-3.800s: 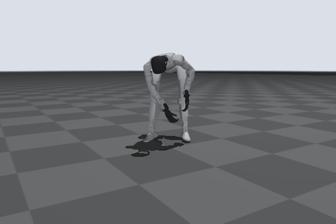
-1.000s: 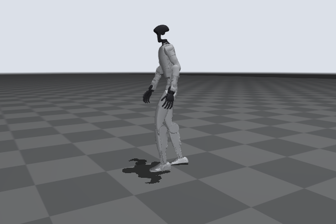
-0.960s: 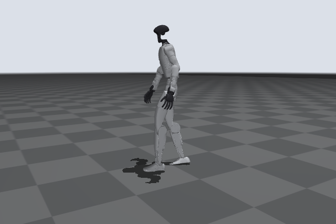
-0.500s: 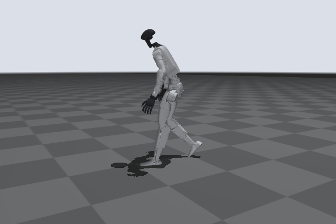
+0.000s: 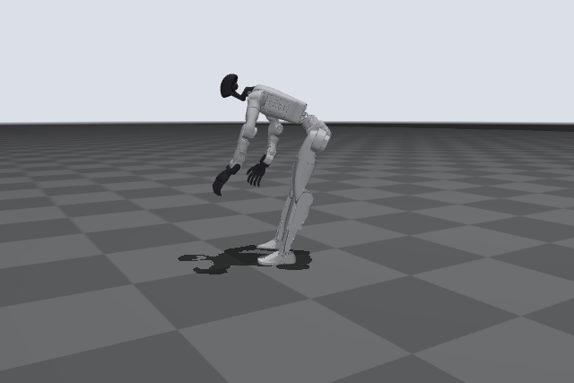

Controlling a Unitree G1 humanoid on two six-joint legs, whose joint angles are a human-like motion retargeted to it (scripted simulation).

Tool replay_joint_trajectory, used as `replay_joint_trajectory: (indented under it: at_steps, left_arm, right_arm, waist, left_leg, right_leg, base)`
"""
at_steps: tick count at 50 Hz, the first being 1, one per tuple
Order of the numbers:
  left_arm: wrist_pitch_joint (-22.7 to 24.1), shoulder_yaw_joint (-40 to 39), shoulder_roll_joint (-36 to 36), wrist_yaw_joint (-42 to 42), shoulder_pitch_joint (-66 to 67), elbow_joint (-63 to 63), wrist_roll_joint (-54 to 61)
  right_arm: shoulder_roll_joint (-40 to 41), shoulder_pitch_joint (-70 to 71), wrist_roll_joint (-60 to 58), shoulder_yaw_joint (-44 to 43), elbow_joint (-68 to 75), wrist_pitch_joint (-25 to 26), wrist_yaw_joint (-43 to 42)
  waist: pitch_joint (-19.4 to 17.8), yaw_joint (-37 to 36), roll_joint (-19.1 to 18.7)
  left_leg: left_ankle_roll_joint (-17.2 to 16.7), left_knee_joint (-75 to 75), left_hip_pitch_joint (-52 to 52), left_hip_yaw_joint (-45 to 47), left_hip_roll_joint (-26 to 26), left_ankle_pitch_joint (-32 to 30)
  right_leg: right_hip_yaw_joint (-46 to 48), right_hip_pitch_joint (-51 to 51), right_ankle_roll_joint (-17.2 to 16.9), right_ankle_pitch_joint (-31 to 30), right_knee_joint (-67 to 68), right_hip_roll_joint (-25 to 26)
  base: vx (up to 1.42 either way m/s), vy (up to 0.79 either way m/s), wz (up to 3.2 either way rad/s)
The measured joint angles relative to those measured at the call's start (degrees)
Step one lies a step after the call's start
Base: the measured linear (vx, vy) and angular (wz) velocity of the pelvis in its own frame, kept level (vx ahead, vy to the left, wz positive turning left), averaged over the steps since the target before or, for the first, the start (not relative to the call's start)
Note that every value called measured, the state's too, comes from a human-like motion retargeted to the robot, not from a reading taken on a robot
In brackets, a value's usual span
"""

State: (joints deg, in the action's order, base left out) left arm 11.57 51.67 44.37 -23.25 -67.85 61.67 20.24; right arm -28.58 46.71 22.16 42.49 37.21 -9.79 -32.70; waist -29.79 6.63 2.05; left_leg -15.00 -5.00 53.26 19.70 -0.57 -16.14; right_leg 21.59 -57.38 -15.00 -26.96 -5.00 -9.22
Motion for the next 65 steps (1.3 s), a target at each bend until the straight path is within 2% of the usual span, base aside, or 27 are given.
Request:
replay_joint_trajectory:
  at_steps: [2,5,6,8,10,13,17,20,23,26,30,34,38,42,45,47,50,52,55,60,63,65]
  left_arm:
    - [-0.47,-0.79,-0.46,-0.14,-3.50,0.03,1.89]
    - [-0.69,0.61,-0.09,0.85,-10.56,4.00,4.25]
    - [-0.60,1.09,-0.40,0.29,-12.93,5.59,7.35]
    - [-1.05,0.55,-0.87,-0.08,-17.54,9.68,10.21]
    - [-2.69,-2.03,-0.78,1.43,-22.17,14.53,5.65]
    - [-4.19,-4.17,-2.26,-0.18,-29.02,17.91,7.52]
    - [-2.43,-2.76,-8.72,-0.58,-35.24,15.95,13.02]
    - [-1.17,1.35,-14.58,3.16,-36.00,12.38,9.68]
    - [-1.04,5.34,-17.41,6.08,-32.21,8.41,-3.91]
    - [0.58,5.82,-20.73,2.88,-26.18,2.59,-10.94]
    - [4.43,2.16,-23.01,-2.56,-14.93,-9.95,-12.27]
    - [7.26,-1.06,-19.49,-5.27,-4.63,-22.02,-12.40]
    - [6.74,-2.90,-11.90,-8.09,-0.21,-24.26,-12.43]
    - [4.19,-5.12,-5.82,-8.83,-2.46,-13.60,-5.18]
    - [3.40,-6.98,-4.16,-9.27,-9.47,0.15,6.07]
    - [1.27,-9.17,-2.88,-9.58,-15.56,8.57,9.51]
    - [-1.29,-11.16,-1.15,-9.29,-24.55,15.64,10.91]
    - [-1.71,-11.01,-0.82,-7.63,-28.38,15.55,9.78]
    - [-1.01,-8.83,-4.03,-2.96,-32.23,12.54,10.89]
    - [-0.14,-5.08,-14.28,7.67,-31.44,5.56,15.96]
    - [2.50,-3.86,-19.32,8.14,-27.20,-1.13,15.35]
    - [4.94,-3.72,-21.58,5.52,-21.99,-8.16,13.49]
  right_arm:
    - [-0.98,1.00,-3.52,-3.15,-1.47,0.17,-2.18]
    - [0.70,5.30,-5.00,-2.90,-2.68,-0.22,-4.69]
    - [-0.01,6.68,-4.10,-0.28,-4.19,-0.84,-5.44]
    - [-0.28,8.88,-2.69,1.71,-6.39,-2.15,-6.73]
    - [1.36,10.31,-3.32,0.28,-7.71,-2.77,-6.14]
    - [3.22,11.76,-2.77,0.47,-9.85,-3.47,-6.18]
    - [4.27,12.43,-0.13,2.26,-10.74,-5.27,-7.13]
    - [5.15,12.59,1.07,3.30,-8.80,-5.35,-6.20]
    - [8.47,12.77,-0.14,2.07,-3.40,-3.25,-2.71]
    - [9.81,12.39,-1.34,1.60,1.06,-2.00,-0.04]
    - [9.01,10.40,-2.78,0.37,4.42,-1.13,2.67]
    - [5.89,6.81,-2.41,-2.23,3.55,-1.78,3.36]
    - [3.20,4.20,-2.49,-4.36,1.68,-2.53,2.01]
    - [1.07,4.22,-0.54,-2.94,0.11,-3.60,0.18]
    - [0.23,5.57,0.77,-0.07,-0.09,-4.71,-1.52]
    - [0.60,6.04,0.81,0.33,-0.76,-4.95,-2.30]
    - [1.49,7.09,0.88,1.29,-1.47,-4.78,-2.53]
    - [3.02,7.71,0.14,1.47,-1.27,-4.06,-2.13]
    - [4.63,8.79,-0.12,3.02,-0.41,-3.04,-1.36]
    - [6.87,9.93,0.04,5.11,2.89,-0.62,2.35]
    - [7.52,9.55,-0.66,5.15,3.58,-0.29,4.74]
    - [7.17,8.39,-1.46,4.63,2.90,-0.57,6.29]
  waist:
    - [0.00,0.82,-3.05]
    - [0.00,2.54,-4.24]
    - [0.00,3.05,-4.20]
    - [0.00,4.27,-3.73]
    - [0.00,5.81,-2.04]
    - [0.00,8.70,0.24]
    - [0.00,11.64,2.18]
    - [0.00,13.47,3.01]
    - [0.00,15.56,4.58]
    - [0.00,16.03,5.15]
    - [0.00,14.38,4.71]
    - [0.00,11.26,3.16]
    - [0.00,8.56,1.79]
    - [0.00,7.55,1.42]
    - [0.00,7.69,1.65]
    - [0.00,8.59,2.14]
    - [0.00,10.49,3.11]
    - [0.00,12.09,3.96]
    - [0.00,13.78,5.03]
    - [0.00,15.16,5.95]
    - [0.00,15.51,6.17]
    - [0.00,15.32,6.26]
  left_leg:
    - [0.00,0.00,3.27,-2.02,-0.18,-0.52]
    - [0.00,0.00,8.35,-3.34,-0.74,-0.97]
    - [0.00,0.00,9.87,-3.44,-0.96,-1.17]
    - [0.00,0.00,12.88,-2.75,-1.43,-1.73]
    - [0.00,0.00,16.00,-0.77,-1.98,-2.90]
    - [0.00,0.21,19.12,-0.59,-2.72,-3.42]
    - [0.00,1.50,22.31,-0.15,-3.51,-3.25]
    - [0.00,2.45,23.45,0.14,-3.78,-2.68]
    - [0.00,2.95,22.66,0.14,-3.76,-1.71]
    - [0.00,2.49,21.01,0.52,-3.61,-1.39]
    - [0.00,1.59,18.21,1.40,-3.31,-1.28]
    - [0.00,1.50,16.28,3.04,-3.37,-1.27]
    - [0.00,2.05,15.81,6.92,-4.13,-1.07]
    - [0.00,2.45,16.23,11.08,-5.16,-0.25]
    - [0.02,1.88,17.31,11.52,-5.64,-0.11]
    - [0.02,1.72,18.45,10.88,-5.81,-0.07]
    - [0.00,1.77,20.46,10.04,-5.91,-0.19]
    - [0.00,1.90,21.65,9.57,-5.93,-0.30]
    - [0.00,2.05,23.02,9.50,-5.87,-0.43]
    - [0.00,2.48,23.20,9.33,-5.87,-0.07]
    - [0.01,3.28,22.61,9.27,-6.08,0.41]
    - [0.02,4.09,21.86,9.43,-6.31,0.90]
  right_leg:
    - [0.76,-2.62,0.00,-0.42,0.00,-0.37]
    - [0.49,-7.31,0.00,-0.37,0.00,-0.44]
    - [0.52,-8.81,0.00,-0.41,0.00,-0.32]
    - [0.69,-11.95,0.00,-0.70,0.00,0.10]
    - [0.97,-16.00,0.00,-0.96,1.38,0.60]
    - [0.63,-18.99,0.00,-1.14,1.00,1.24]
    - [0.56,-21.60,0.00,-1.16,0.64,1.81]
    - [0.55,-22.35,0.00,-0.82,0.67,1.96]
    - [-0.03,-21.30,0.00,0.18,0.97,1.78]
    - [-0.31,-20.11,0.00,0.78,1.23,1.79]
    - [-0.80,-18.13,0.00,1.40,1.27,1.88]
    - [-1.02,-16.40,0.00,2.03,0.94,2.11]
    - [-0.63,-15.80,0.00,2.64,0.68,2.44]
    - [-0.26,-16.64,0.00,2.93,0.81,2.99]
    - [-0.03,-18.47,0.00,2.81,1.18,3.50]
    - [0.06,-19.77,0.00,2.82,1.47,3.59]
    - [0.21,-21.55,0.00,2.75,1.67,3.52]
    - [0.37,-22.37,0.00,2.80,1.67,3.41]
    - [0.53,-23.48,0.00,2.67,1.59,3.33]
    - [0.49,-23.55,0.00,2.94,2.08,3.04]
    - [0.38,-22.81,0.00,3.22,2.57,2.90]
    - [0.15,-21.91,0.00,3.37,2.76,2.89]
  base:
    - [0.21,-0.15,0.87]
    - [0.18,-0.11,0.44]
    - [0.14,-0.10,0.21]
    - [0.05,-0.07,0.01]
    - [-0.06,-0.03,-0.20]
    - [0.09,-0.08,0.03]
    - [0.11,-0.07,0.13]
    - [0.12,-0.02,0.05]
    - [0.15,0.03,-0.17]
    - [0.11,0.00,-0.14]
    - [0.08,-0.04,-0.12]
    - [0.06,-0.10,0.04]
    - [0.06,-0.15,0.20]
    - [0.05,-0.12,0.10]
    - [0.01,-0.08,0.06]
    - [0.00,0.00,0.00]
    - [0.01,0.02,0.04]
    - [0.02,0.06,0.13]
    - [0.00,0.00,0.00]
    - [0.00,0.00,0.00]
    - [0.05,0.02,-0.19]
    - [0.04,0.00,-0.23]
